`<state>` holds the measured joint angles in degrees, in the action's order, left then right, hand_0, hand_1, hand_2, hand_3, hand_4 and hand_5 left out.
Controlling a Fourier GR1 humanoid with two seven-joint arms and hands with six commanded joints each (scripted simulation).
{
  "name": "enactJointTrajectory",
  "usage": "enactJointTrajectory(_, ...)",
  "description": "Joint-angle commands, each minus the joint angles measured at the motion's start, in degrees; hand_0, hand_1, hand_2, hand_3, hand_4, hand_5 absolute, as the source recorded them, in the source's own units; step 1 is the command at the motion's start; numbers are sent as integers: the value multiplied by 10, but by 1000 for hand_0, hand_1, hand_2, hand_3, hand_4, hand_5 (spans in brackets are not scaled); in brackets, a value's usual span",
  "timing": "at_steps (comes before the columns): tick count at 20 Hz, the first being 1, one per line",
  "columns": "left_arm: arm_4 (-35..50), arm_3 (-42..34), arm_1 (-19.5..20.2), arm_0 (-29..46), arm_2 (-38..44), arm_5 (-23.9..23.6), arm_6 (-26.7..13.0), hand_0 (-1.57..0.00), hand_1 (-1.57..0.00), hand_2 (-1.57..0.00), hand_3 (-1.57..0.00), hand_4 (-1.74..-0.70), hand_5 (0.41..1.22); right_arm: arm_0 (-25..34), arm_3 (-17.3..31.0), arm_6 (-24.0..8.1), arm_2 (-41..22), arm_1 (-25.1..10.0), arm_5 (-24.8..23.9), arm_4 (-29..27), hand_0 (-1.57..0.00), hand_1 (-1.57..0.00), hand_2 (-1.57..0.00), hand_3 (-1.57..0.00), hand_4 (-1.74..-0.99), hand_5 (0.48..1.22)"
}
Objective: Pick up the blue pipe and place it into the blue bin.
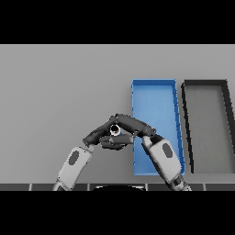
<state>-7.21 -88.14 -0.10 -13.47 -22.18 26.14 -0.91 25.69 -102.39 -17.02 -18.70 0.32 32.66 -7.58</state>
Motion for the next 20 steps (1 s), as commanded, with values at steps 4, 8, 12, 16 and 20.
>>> enactJointTrajectory(4, 12, 9, -7, -3, 10, -3, -38, -51, -47, -46, -36, -973, 578, -4, 6, 23, 2, 11, 6, 10, -1570, -1570, -1570, -1570, -1499, 1220)
enactJointTrajectory(8, 2, 20, -6, 0, 10, -13, -32, -20, -19, -18, -14, -971, 519, 15, 2, -15, 32, 25, -1, -28, -1571, -1571, -1571, -1571, -1496, 1221)
enactJointTrajectory(12, 2, 21, -11, -2, 8, -17, -53, -8, -7, -7, -5, -973, 489, 80, -15, -117, 81, 28, -36, -142, -1571, -1571, -1571, -1571, -1494, 1221)
enactJointTrajectory(16, 1, 9, -4, 2, 4, -14, -57, -3, -2, -2, -2, -956, 475, 182, -5, -161, 146, 5, -87, -230, -1571, -1571, -1571, -1571, -1496, 1221)
enactJointTrajectory(20, 1, -1, -1, 8, 3, -14, -45, 0, 0, 0, 0, -947, 468, 266, 45, -127, 228, -41, -144, -226, -1571, -1571, -1571, -1571, -1498, 1221)
